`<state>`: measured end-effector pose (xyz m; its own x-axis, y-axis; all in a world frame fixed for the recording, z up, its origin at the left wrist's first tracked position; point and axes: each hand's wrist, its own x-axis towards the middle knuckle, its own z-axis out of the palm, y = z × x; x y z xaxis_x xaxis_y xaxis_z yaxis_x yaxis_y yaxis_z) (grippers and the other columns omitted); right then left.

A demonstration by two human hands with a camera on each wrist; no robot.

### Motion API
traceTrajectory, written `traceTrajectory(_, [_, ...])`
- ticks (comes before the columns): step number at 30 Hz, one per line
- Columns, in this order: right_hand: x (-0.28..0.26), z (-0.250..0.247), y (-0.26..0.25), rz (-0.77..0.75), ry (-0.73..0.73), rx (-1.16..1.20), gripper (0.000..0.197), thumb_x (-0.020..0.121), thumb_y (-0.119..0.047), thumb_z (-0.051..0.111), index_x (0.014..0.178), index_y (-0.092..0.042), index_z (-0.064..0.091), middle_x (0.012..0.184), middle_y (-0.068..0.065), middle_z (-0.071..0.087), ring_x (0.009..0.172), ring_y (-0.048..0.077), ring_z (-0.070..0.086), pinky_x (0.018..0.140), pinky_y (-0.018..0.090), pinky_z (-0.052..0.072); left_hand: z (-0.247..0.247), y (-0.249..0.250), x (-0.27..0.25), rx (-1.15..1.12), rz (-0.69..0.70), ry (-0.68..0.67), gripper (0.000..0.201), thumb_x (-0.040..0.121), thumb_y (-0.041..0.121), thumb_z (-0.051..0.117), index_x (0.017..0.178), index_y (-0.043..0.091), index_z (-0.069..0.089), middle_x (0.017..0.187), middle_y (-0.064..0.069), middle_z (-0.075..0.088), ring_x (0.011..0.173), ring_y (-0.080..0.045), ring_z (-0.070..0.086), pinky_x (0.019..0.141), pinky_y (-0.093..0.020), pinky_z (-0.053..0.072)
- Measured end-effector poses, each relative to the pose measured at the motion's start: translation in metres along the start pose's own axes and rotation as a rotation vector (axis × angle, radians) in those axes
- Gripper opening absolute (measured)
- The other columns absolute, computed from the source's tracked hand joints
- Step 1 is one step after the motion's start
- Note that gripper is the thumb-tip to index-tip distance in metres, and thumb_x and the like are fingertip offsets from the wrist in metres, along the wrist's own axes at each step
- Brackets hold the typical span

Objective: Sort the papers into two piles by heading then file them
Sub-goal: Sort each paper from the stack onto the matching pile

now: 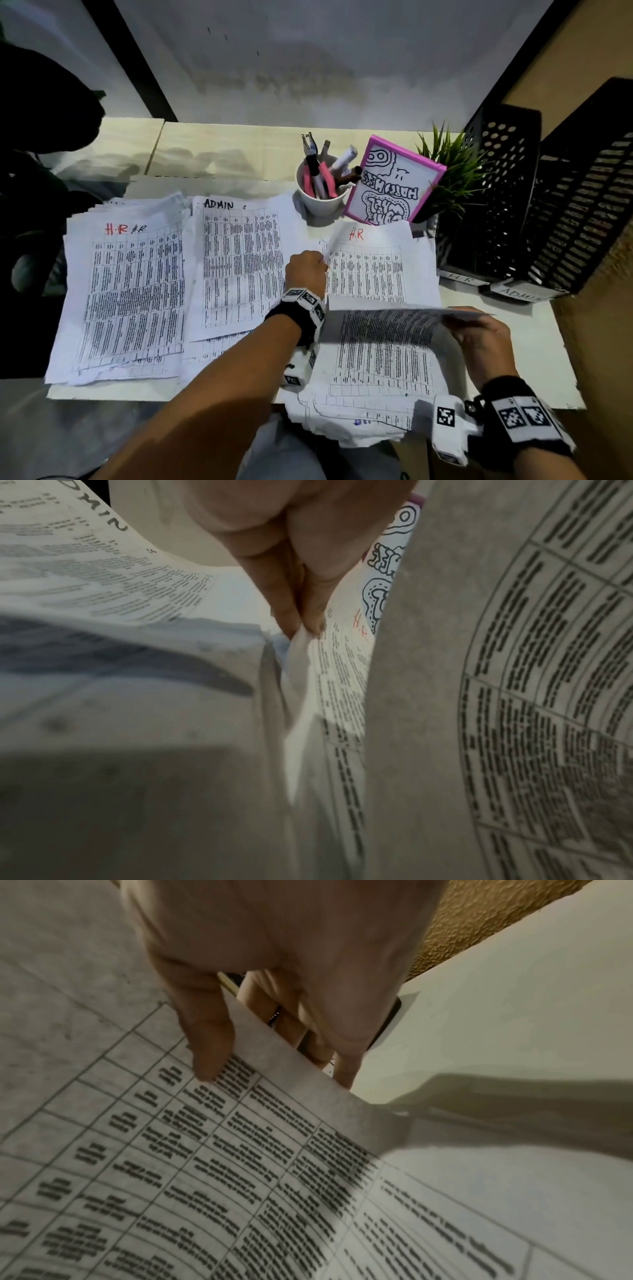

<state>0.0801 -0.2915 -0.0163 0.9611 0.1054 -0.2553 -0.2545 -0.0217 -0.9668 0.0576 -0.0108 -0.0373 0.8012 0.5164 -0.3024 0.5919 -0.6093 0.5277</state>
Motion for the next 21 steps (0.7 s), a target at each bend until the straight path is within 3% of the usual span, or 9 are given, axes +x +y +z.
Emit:
traceTrajectory(4, [-0.001, 0.011, -0.009, 0.129, 0.034, 0.159, 0.048, 0.073, 0.026, 0.047, 0.053, -0.009, 0.072, 0.048, -0.001, 0.063, 0.042, 0.006, 0.058, 0.048, 0.014, 0.048, -0.006, -0.009, -0.017, 0.096, 0.15, 0.096, 0.024, 0.098, 0.025, 0.046, 0.105, 0.014, 0.067, 0.086, -0.015, 0.07, 0.079, -0.035, 0.064, 0.058, -0.033, 0.042])
traceTrajectory(6, [0.002, 0.012, -0.013, 0.121, 0.033, 0.163, 0.046, 0.073, 0.026, 0.048, 0.056, -0.009, 0.073, 0.054, 0.0, 0.067, 0.049, 0.008, 0.063, 0.053, 0.014, 0.051, -0.006, -0.014, -0.029, -0.116, 0.208, 0.177, 0.023, 0.096, 0.019, 0.051, 0.111, 0.015, 0.068, 0.089, -0.012, 0.073, 0.08, -0.03, 0.067, 0.067, -0.035, 0.052])
traceTrajectory(8, [0.003, 0.013, -0.017, 0.115, 0.021, 0.146, 0.038, 0.071, 0.022, 0.054, 0.054, -0.007, 0.071, 0.056, -0.001, 0.068, 0.053, 0.009, 0.065, 0.055, 0.014, 0.052, -0.009, -0.016, -0.044, -0.376, 0.247, 0.172, 0.028, 0.093, 0.007, 0.052, 0.116, 0.014, 0.067, 0.1, -0.003, 0.072, 0.088, -0.017, 0.066, 0.079, -0.022, 0.052])
traceTrajectory(9, [0.004, 0.013, -0.017, 0.106, 0.016, 0.136, 0.035, 0.07, 0.02, 0.056, 0.053, -0.008, 0.07, 0.057, -0.002, 0.069, 0.054, 0.008, 0.066, 0.055, 0.014, 0.051, -0.01, -0.016, -0.053, -0.46, 0.268, 0.133, 0.031, 0.094, 0.003, 0.049, 0.116, 0.015, 0.066, 0.101, 0.003, 0.07, 0.088, -0.008, 0.064, 0.079, -0.013, 0.048])
traceTrajectory(11, [0.009, 0.011, -0.016, 0.09, 0.012, 0.095, 0.043, 0.071, 0.025, 0.05, 0.059, -0.01, 0.073, 0.062, -0.008, 0.07, 0.06, 0.001, 0.066, 0.059, 0.01, 0.05, -0.011, -0.014, -0.071, -0.529, 0.335, 0.074, 0.032, 0.095, 0.001, 0.043, 0.112, 0.02, 0.063, 0.095, 0.011, 0.065, 0.082, 0.007, 0.058, 0.073, -0.007, 0.045])
traceTrajectory(13, [0.014, 0.01, -0.013, 0.112, 0.04, 0.08, 0.051, 0.071, 0.029, 0.042, 0.073, -0.011, 0.075, 0.071, -0.011, 0.072, 0.07, -0.002, 0.066, 0.066, 0.009, 0.051, -0.01, -0.011, -0.087, -0.566, 0.386, 0.026, 0.031, 0.095, 0.001, 0.04, 0.106, 0.022, 0.06, 0.091, 0.01, 0.063, 0.082, 0.009, 0.056, 0.071, -0.008, 0.043])
traceTrajectory(15, [0.02, 0.006, -0.011, 0.157, 0.067, 0.126, 0.051, 0.068, 0.027, 0.041, 0.082, -0.012, 0.071, 0.076, -0.007, 0.074, 0.076, 0.004, 0.069, 0.069, 0.014, 0.054, -0.006, -0.007, -0.098, -0.585, 0.406, 0.006, 0.029, 0.096, 0.002, 0.037, 0.097, 0.026, 0.052, 0.085, 0.006, 0.06, 0.074, 0.005, 0.053, 0.065, -0.01, 0.04])
traceTrajectory(18, [0.02, 0.015, -0.011, 0.125, 0.087, 0.017, 0.033, 0.072, 0.017, 0.059, 0.093, -0.009, 0.057, 0.068, -0.009, 0.072, 0.065, 0.001, 0.068, 0.06, 0.011, 0.052, -0.003, 0.002, -0.106, -0.701, 0.359, 0.056, 0.01, 0.1, 0.022, 0.036, 0.096, 0.027, 0.044, 0.084, 0.002, 0.061, 0.071, -0.005, 0.055, 0.061, -0.023, 0.044])
traceTrajectory(21, [0.02, 0.027, -0.015, 0.12, 0.156, 0.183, 0.041, 0.079, 0.016, 0.057, 0.115, -0.002, 0.049, 0.08, 0.0, 0.072, 0.078, 0.011, 0.066, 0.067, 0.013, 0.054, -0.006, 0.01, -0.109, -0.887, 0.222, 0.079, 0.027, 0.091, 0.047, 0.048, 0.114, 0.034, 0.041, 0.104, 0.019, 0.06, 0.09, -0.003, 0.062, 0.078, -0.029, 0.053])
